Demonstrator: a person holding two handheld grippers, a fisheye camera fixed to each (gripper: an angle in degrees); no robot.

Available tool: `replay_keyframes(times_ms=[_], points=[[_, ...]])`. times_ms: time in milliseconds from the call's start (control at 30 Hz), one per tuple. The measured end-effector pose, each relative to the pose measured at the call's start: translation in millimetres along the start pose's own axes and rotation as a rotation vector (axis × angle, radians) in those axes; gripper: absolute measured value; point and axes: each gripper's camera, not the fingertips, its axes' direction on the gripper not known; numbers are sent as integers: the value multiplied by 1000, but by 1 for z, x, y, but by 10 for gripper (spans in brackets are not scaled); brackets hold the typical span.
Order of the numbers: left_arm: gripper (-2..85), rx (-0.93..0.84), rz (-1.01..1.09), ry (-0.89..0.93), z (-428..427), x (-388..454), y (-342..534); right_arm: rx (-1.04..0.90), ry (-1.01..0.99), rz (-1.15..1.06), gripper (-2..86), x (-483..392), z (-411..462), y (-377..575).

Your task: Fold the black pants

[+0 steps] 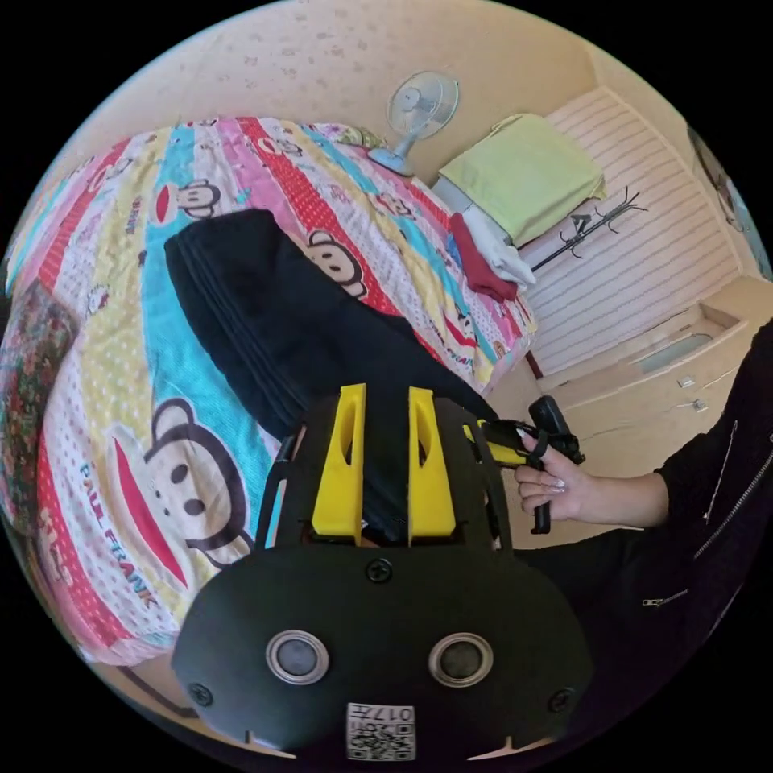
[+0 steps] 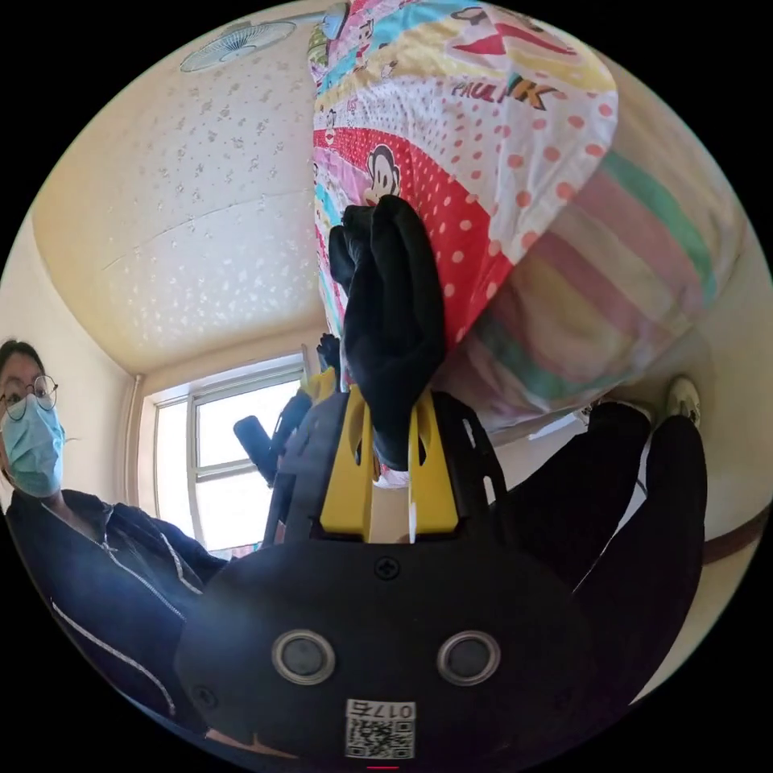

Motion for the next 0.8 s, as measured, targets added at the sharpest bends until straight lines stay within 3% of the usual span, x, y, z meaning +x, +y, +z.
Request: replay_keyframes(times_ms=[200,433,633,800], points=[[80,-55,117,33,0,-13,-50,-28,191,60,83,-7,-8,-3],[80,-205,205,-17,45,13,-24,45,153,34,65,-9,-13,8],[55,-64,270,-101,28,16,-35,0,47,9,42,-49,-30,16],[38,-69,429,-144,48,5,-95,-26,53,-30,26,-92,-58,26]])
